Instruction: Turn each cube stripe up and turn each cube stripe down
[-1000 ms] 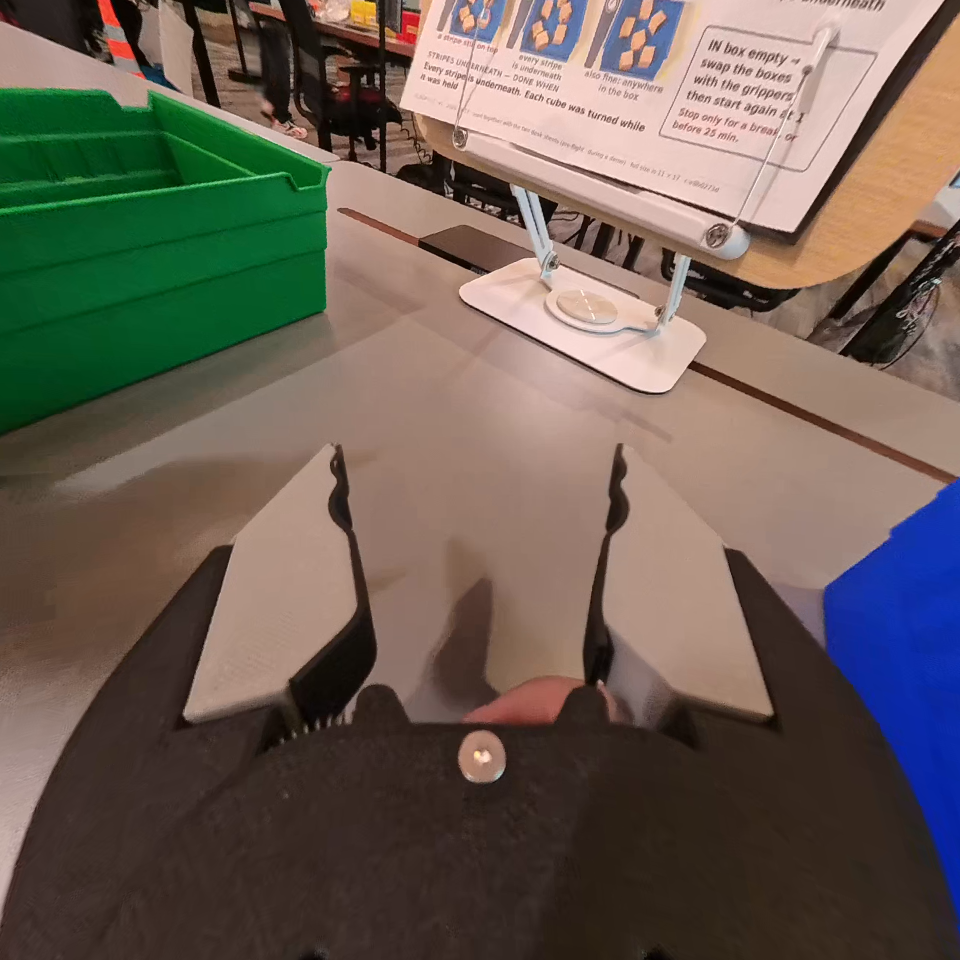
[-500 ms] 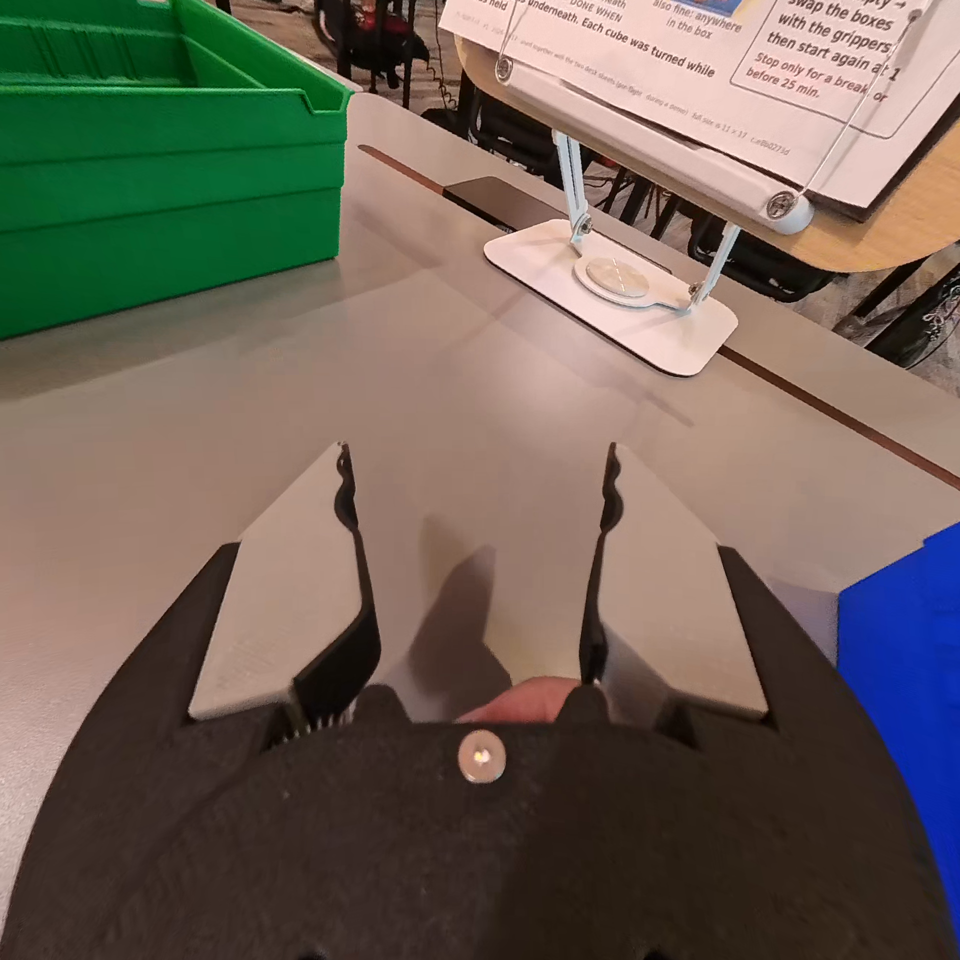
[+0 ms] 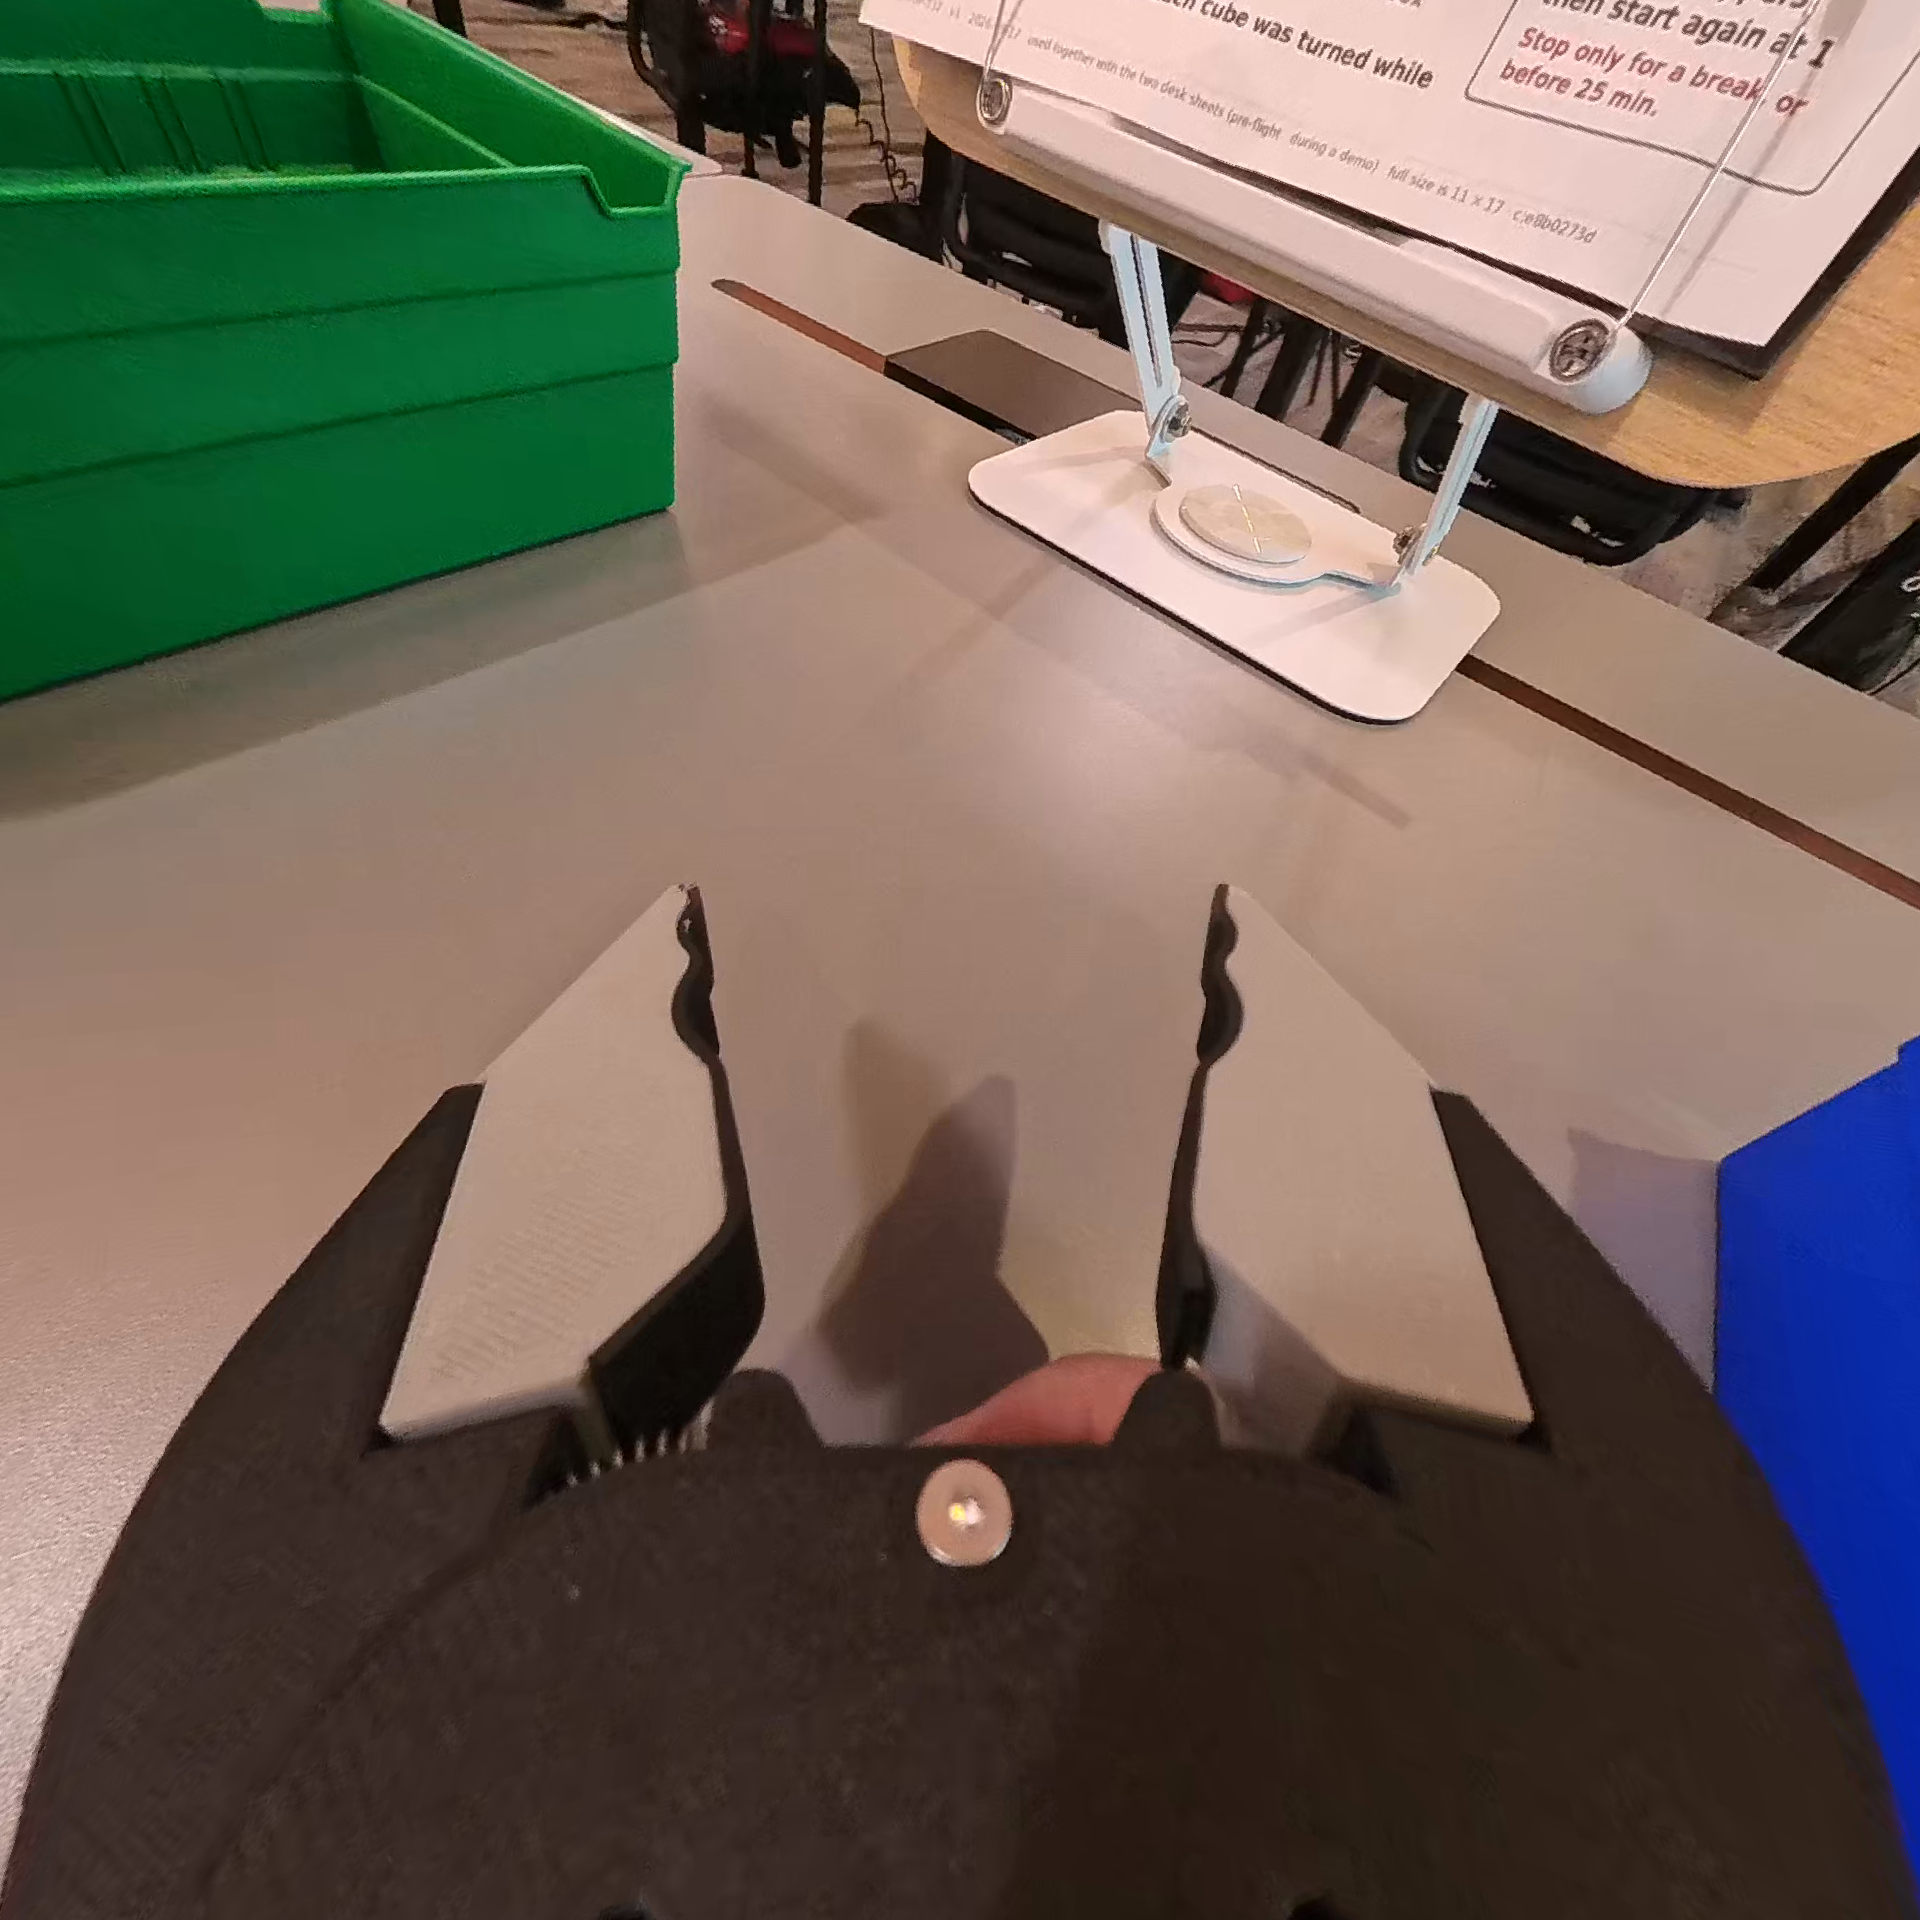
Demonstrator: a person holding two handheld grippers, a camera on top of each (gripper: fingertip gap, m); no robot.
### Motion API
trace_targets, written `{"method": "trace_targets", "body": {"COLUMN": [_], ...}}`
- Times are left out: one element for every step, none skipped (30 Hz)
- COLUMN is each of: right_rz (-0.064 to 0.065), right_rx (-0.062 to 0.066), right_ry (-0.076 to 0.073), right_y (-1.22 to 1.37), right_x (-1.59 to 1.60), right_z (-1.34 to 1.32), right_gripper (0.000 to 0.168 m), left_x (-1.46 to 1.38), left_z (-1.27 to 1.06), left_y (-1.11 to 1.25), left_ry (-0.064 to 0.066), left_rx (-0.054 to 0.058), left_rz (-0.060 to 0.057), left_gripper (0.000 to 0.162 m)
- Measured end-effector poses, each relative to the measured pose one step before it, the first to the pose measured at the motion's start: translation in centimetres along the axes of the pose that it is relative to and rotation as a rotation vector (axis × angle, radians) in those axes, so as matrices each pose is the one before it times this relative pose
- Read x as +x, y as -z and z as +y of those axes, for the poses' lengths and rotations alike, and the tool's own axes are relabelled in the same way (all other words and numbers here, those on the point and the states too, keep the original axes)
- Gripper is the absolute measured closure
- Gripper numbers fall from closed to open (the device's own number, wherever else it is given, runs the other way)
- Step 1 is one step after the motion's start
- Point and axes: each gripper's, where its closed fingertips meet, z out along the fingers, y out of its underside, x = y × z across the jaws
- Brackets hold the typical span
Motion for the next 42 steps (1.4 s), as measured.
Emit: {"method": "trace_targets", "body": {"right_rz": [-0.0011,-0.0011,-0.0006,-0.0005,0.0002,0.0001,-0.0014,-0.0065,-0.0168,-0.0291,-0.0369,-0.0406,-0.0520,-0.0688,-0.0890,-0.1150,-0.1323,-0.1228,-0.1057,-0.0884,-0.0677,-0.0459,-0.0311,-0.0253,-0.0244,-0.0258,-0.0272,-0.0231,-0.0134,-0.0122,-0.0142,-0.0177,-0.0246,-0.0308,-0.0265,0.0175,0.0037,-0.0035,0.0013,0.0142,0.0199,0.0229], "right_rx": [0.0004,0.0005,0.0001,-0.0003,-0.0004,-0.0010,0.0000,0.0004,0.0012,0.0040,0.0045,0.0049,0.0091,0.0109,0.0032,-0.0032,-0.0008,0.0116,0.0254,0.0293,0.0279,0.0282,0.0315,0.0313,0.0287,0.0278,0.0236,0.0138,0.0051,0.0015,0.0001,0.0026,0.0057,0.0047,-0.0034,-0.0070,-0.0004,0.0015,0.0065,0.0113,0.0098,0.0142], "right_ry": [-0.0042,-0.0030,-0.0016,-0.0005,0.0002,0.0011,0.0008,0.0008,0.0018,0.0024,0.0006,-0.0056,-0.0169,-0.0262,-0.0301,-0.0341,-0.0386,-0.0396,-0.0340,-0.0245,-0.0165,-0.0124,-0.0116,-0.0156,-0.0212,-0.0226,-0.0221,-0.0190,-0.0145,-0.0101,-0.0091,-0.0122,-0.0168,-0.0172,-0.0037,0.0140,0.0177,-0.0005,0.0056,0.0124,0.0121,0.0099], "right_y": [-0.001,-0.004,-0.013,-0.007,-0.012,-0.011,0.009,0.013,0.036,0.045,0.053,0.048,0.039,0.052,0.018,0.007,0.013,0.015,0.045,0.107,0.171,0.255,0.344,0.403,0.430,0.432,0.394,0.280,0.161,0.016,-0.089,-0.153,-0.161,-0.158,-0.147,-0.094,-0.040,-0.023,-0.003,0.002,0.028,0.096], "right_x": [0.026,0.019,0.005,-0.006,-0.003,-0.007,-0.017,-0.102,-0.257,-0.469,-0.620,-0.664,-0.820,-1.028,-1.311,-1.712,-1.993,-1.898,-1.692,-1.452,-1.135,-0.790,-0.534,-0.390,-0.304,-0.287,-0.283,-0.201,-0.063,-0.055,-0.100,-0.136,-0.216,-0.326,-0.281,0.297,0.033,-0.075,-0.027,0.084,0.121,0.110], "right_z": [0.008,-0.008,-0.002,0.002,0.010,0.015,0.003,-0.002,-0.017,-0.086,-0.126,-0.160,-0.230,-0.253,-0.147,-0.058,-0.092,-0.273,-0.472,-0.538,-0.551,-0.590,-0.641,-0.636,-0.595,-0.535,-0.435,-0.233,-0.058,0.028,0.068,0.043,-0.009,-0.017,0.075,0.139,0.010,-0.076,-0.121,-0.200,-0.220,-0.366], "right_gripper": [0.076,0.076,0.076,0.076,0.077,0.077,0.077,0.077,0.078,0.080,0.083,0.085,0.084,0.084,0.085,0.086,0.087,0.088,0.089,0.089,0.088,0.088,0.088,0.088,0.089,0.089,0.090,0.093,0.094,0.095,0.096,0.097,0.096,0.098,0.112,0.127,0.127,0.127,0.127,0.127,0.127,0.128], "left_x": [-0.128,-0.116,-0.066,-0.169,-0.096,0.042,-0.135,-0.239,-0.350,-0.636,-0.729,-0.669,-0.722,-0.828,-0.674,-0.222,0.324,0.629,0.678,0.729,0.864,0.829,0.792,0.650,0.466,0.441,0.349,0.093,-0.081,-0.091,0.145,0.378,0.291,0.083,0.062,0.083,-0.011,-0.084,-0.125,-0.183,-0.223,-0.293], "left_z": [0.743,0.599,0.544,-0.115,-0.250,-0.222,-0.256,-0.294,-0.393,-0.673,-1.025,-1.365,-1.668,-2.016,-2.421,-2.838,-2.992,-2.765,-2.256,-1.861,-1.591,-1.256,-0.923,-0.700,-0.567,-0.441,-0.323,-0.202,-0.123,-0.236,-0.352,-0.301,-0.080,0.235,0.429,0.275,0.047,-0.068,-0.022,0.088,0.152,0.141], "left_y": [-0.665,-0.646,-0.482,-0.105,0.015,0.031,0.192,0.444,0.716,1.007,1.253,1.429,1.475,1.396,1.140,0.712,0.188,-0.331,-0.730,-0.975,-1.101,-1.139,-1.130,-1.062,-0.941,-0.820,-0.682,-0.558,-0.374,-0.238,-0.172,-0.135,-0.130,-0.148,-0.140,-0.056,0.011,0.033,0.009,-0.022,-0.065,-0.153], "left_ry": [-0.0196,-0.0178,-0.0127,0.0068,0.0089,-0.0005,-0.0102,-0.0147,-0.0096,-0.0058,-0.0024,0.0029,-0.0011,-0.0130,-0.0161,-0.0109,-0.0145,-0.0243,-0.0308,-0.0298,-0.0229,-0.0176,-0.0158,-0.0143,-0.0054,0.0052,0.0113,0.0072,-0.0128,-0.0138,0.0022,0.0052,-0.0082,-0.0184,-0.0169,-0.0104,-0.0042,0.0021,0.0035,0.0049,0.0192,0.0449], "left_rx": [-0.0553,-0.0456,-0.0441,-0.0045,0.0058,0.0067,0.0131,0.0180,0.0259,0.0422,0.0621,0.0754,0.0834,0.0923,0.1026,0.1123,0.1136,0.0970,0.0694,0.0520,0.0461,0.0366,0.0285,0.0257,0.0285,0.0303,0.0276,0.0227,0.0077,0.0044,0.0085,0.0068,-0.0003,-0.0141,-0.0243,-0.0162,-0.0024,0.0044,-0.0004,-0.0067,-0.0117,-0.0203], "left_rz": [-0.0109,-0.0081,0.0014,0.0033,0.0041,0.0032,-0.0183,-0.0326,-0.0424,-0.0622,-0.0687,-0.0640,-0.0693,-0.0802,-0.0743,-0.0509,-0.0271,-0.0201,-0.0234,-0.0208,-0.0111,-0.0077,-0.0048,-0.0058,-0.0089,-0.0010,0.0013,-0.0098,-0.0150,-0.0100,0.0082,0.0200,0.0066,-0.0090,-0.0074,-0.0016,-0.0040,-0.0065,-0.0103,-0.0150,-0.0187,-0.0243], "left_gripper": [0.114,0.114,0.115,0.117,0.117,0.117,0.117,0.117,0.116,0.117,0.117,0.117,0.117,0.117,0.117,0.117,0.118,0.118,0.118,0.118,0.118,0.118,0.118,0.118,0.118,0.118,0.118,0.118,0.118,0.118,0.118,0.118,0.118,0.118,0.118,0.118,0.118,0.118,0.118,0.118,0.118,0.118]}}
